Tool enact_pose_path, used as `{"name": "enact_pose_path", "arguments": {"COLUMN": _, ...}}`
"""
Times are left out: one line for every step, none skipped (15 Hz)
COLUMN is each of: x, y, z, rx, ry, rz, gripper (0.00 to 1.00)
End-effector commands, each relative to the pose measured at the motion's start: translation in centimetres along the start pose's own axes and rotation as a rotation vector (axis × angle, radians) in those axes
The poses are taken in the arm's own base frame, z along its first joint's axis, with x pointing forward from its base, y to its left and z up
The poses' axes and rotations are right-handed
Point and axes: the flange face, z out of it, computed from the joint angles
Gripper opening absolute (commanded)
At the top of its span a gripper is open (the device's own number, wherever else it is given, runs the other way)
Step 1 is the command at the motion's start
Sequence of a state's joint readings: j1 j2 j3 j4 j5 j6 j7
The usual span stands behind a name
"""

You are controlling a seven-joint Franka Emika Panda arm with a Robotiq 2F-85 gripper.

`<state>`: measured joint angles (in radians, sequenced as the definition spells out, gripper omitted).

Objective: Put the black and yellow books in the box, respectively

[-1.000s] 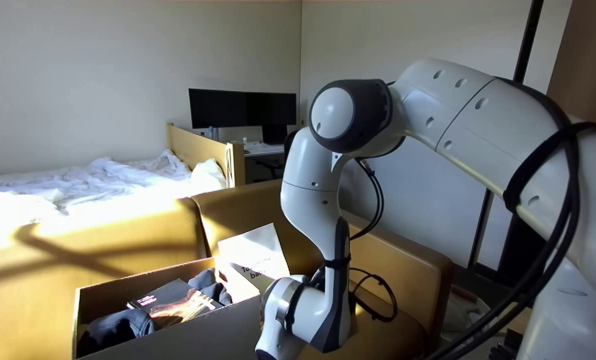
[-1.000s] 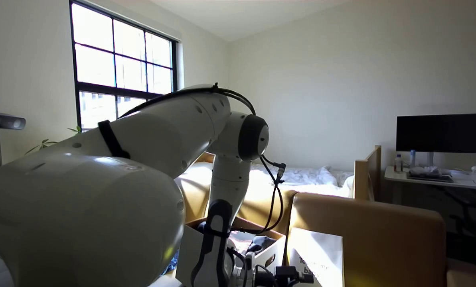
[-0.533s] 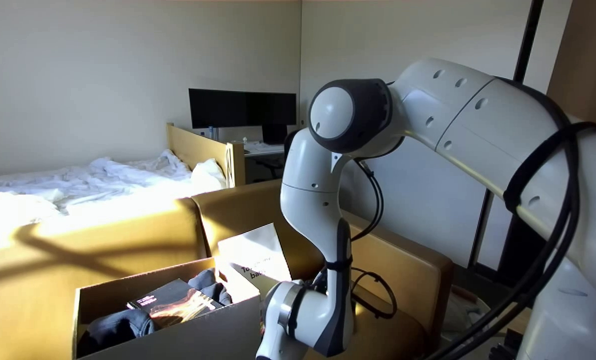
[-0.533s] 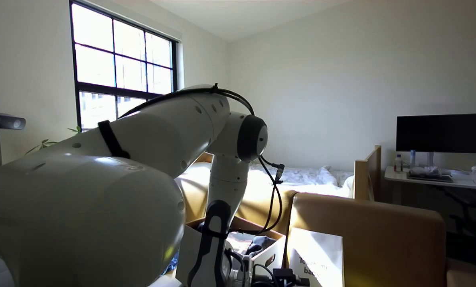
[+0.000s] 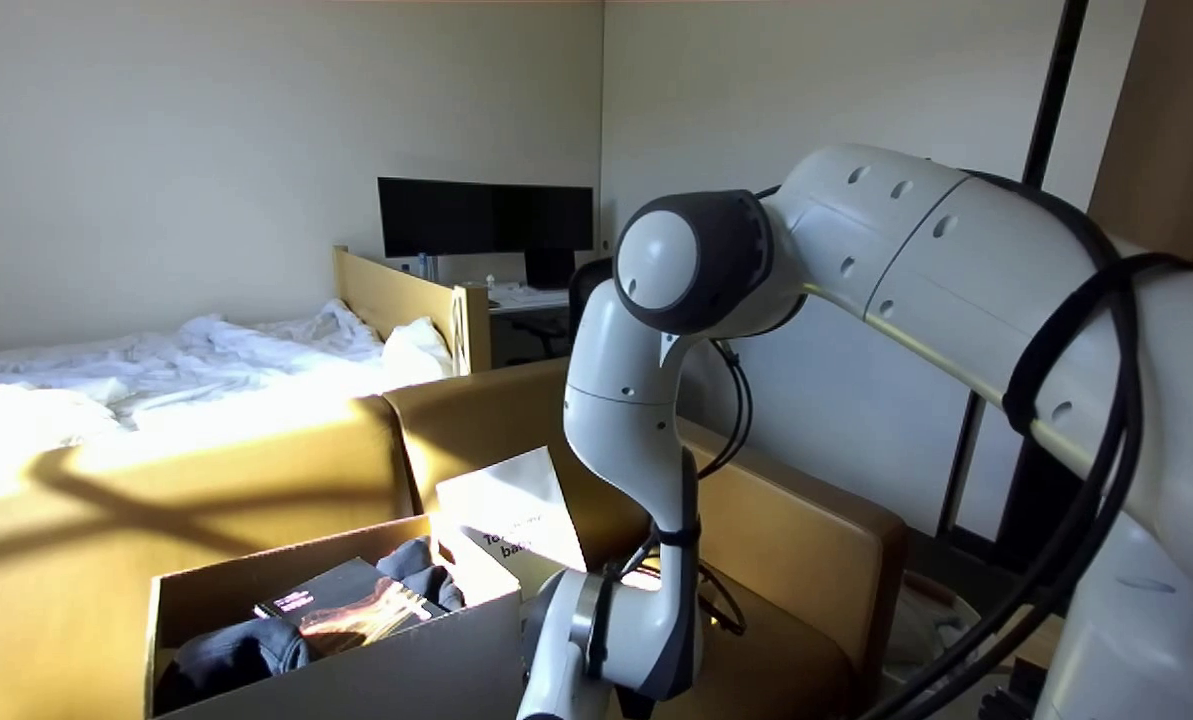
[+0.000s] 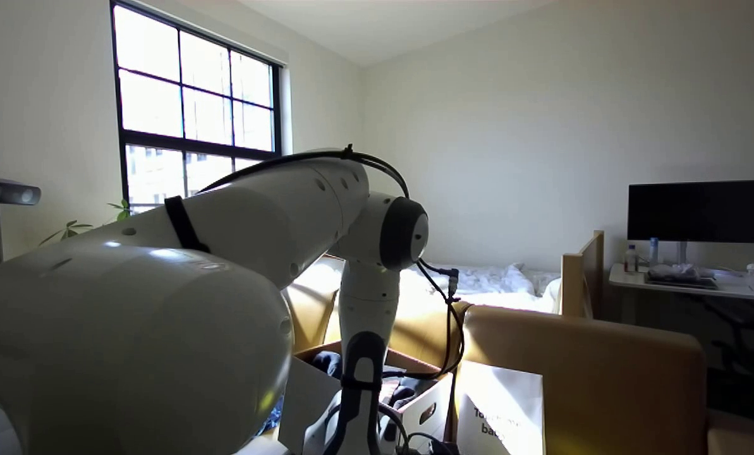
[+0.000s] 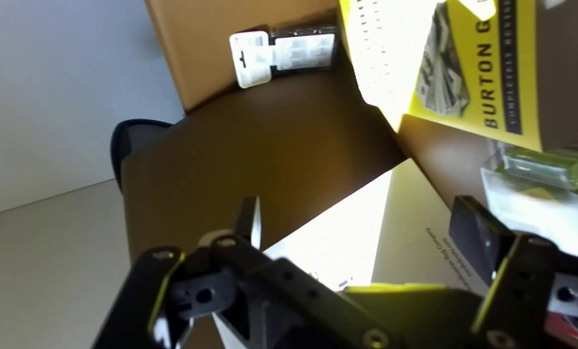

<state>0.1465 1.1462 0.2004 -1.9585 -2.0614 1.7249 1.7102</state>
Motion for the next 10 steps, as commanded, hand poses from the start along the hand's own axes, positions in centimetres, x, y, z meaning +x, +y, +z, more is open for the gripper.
{"name": "enact_pose_path", "arguments": {"x": -0.4, "y": -2.3, "z": 1.1, "rx": 0.141, "ry": -0.057, "rz": -0.119, "gripper": 1.00}}
{"name": "enact_pose_path", "arguments": {"x": -0.9, "y": -2.5, "z": 0.9, "rx": 0.153, "ry": -0.092, "rz": -0.163, "gripper": 1.00}}
{"name": "enact_pose_path", "arguments": {"x": -1.4, "y": -2.5, "z": 1.0, "rx": 0.142, "ry": -0.134, "rz": -0.200, "gripper": 1.00}}
{"name": "enact_pose_path", "arguments": {"x": -1.5, "y": -2.5, "z": 1.2, "rx": 0.147, "ry": -0.146, "rz": -0.231, "gripper": 1.00}}
{"name": "enact_pose_path", "arguments": {"x": -1.3, "y": -2.7, "z": 1.8, "rx": 0.150, "ry": -0.166, "rz": -0.256, "gripper": 1.00}}
{"name": "enact_pose_path", "arguments": {"x": -1.1, "y": -2.9, "z": 2.1, "rx": 0.164, "ry": -0.158, "rz": -0.277, "gripper": 1.00}}
{"name": "enact_pose_path", "arguments": {"x": -0.6, "y": -3.3, "z": 2.5, "rx": 0.189, "ry": -0.151, "rz": -0.311, "gripper": 1.00}}
{"name": "enact_pose_path", "arguments": {"x": 0.0, "y": -3.7, "z": 3.0, "rx": 0.224, "ry": -0.140, "rz": -0.347, "gripper": 1.00}}
{"name": "enact_pose_path", "arguments": {"x": 0.8, "y": -4.1, "z": 3.4, "rx": 0.256, "ry": -0.123, "rz": -0.368, "gripper": 1.00}}
{"name": "enact_pose_path", "arguments": {"x": 1.4, "y": -4.5, "z": 3.7, "rx": 0.283, "ry": -0.114, "rz": -0.382, "gripper": 1.00}}
